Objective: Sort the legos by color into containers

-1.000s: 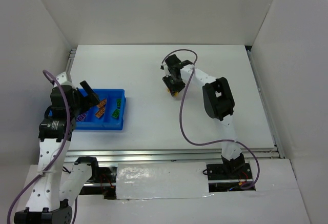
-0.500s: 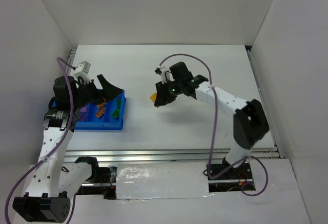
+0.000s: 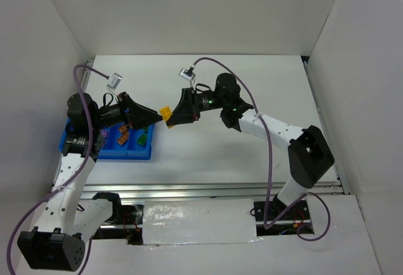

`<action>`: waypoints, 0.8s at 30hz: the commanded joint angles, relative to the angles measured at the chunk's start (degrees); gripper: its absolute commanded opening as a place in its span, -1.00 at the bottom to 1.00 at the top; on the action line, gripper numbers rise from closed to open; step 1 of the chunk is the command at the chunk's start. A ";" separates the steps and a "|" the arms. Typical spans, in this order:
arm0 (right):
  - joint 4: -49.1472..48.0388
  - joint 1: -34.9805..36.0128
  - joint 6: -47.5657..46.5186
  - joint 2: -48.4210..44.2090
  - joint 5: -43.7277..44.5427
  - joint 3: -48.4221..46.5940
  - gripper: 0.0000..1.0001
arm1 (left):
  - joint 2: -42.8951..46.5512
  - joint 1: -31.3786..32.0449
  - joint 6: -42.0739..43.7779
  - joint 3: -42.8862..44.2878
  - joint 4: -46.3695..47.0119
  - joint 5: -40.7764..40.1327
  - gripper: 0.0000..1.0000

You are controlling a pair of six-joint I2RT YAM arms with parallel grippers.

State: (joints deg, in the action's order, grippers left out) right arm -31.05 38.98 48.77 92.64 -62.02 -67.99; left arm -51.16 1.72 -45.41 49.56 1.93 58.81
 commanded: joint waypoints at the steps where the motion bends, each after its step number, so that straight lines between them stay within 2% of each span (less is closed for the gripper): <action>1: -14.65 2.06 10.20 1.92 -4.78 -3.37 -1.00 | 1.23 0.48 -1.26 0.27 5.28 4.04 0.91; 8: -12.81 3.29 9.06 3.60 -3.99 -4.70 -1.00 | 1.15 0.57 -1.26 -0.43 5.45 3.42 0.54; 11: -12.02 3.82 8.18 3.69 -4.16 -4.87 -1.00 | 1.15 0.57 -1.70 -0.60 6.24 3.24 0.09; 12: -11.84 3.99 8.01 3.77 -4.34 -4.88 -1.00 | 1.06 0.57 -1.79 -0.52 6.24 3.16 -0.21; 17: -11.31 4.70 7.48 4.21 -4.51 -4.79 -1.00 | 0.53 0.66 -2.14 -0.43 6.33 3.07 -0.73; 18: -11.40 4.79 7.39 4.13 -4.43 -4.61 -0.95 | 0.36 0.66 -1.88 -0.34 6.07 2.72 -1.00; 19: -11.40 4.79 7.30 4.13 -4.43 -4.44 -0.67 | 0.44 0.57 -1.88 -0.25 5.54 2.72 -1.00; 20: -11.84 4.61 7.30 4.13 -4.34 -4.26 -0.18 | 0.27 0.66 -0.83 0.36 4.75 1.67 -1.00; 21: -12.02 4.52 7.21 3.95 -3.73 -3.48 0.98 | 0.09 0.66 0.22 0.97 1.26 0.71 -1.00; 24: -10.71 2.51 5.11 2.46 -1.62 -0.50 0.99 | -0.26 0.66 6.02 4.83 -5.69 -5.35 -1.00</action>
State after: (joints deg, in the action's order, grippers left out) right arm -40.14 42.35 55.64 96.95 -64.86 -69.97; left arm -50.98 2.31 -45.04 49.87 1.15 58.67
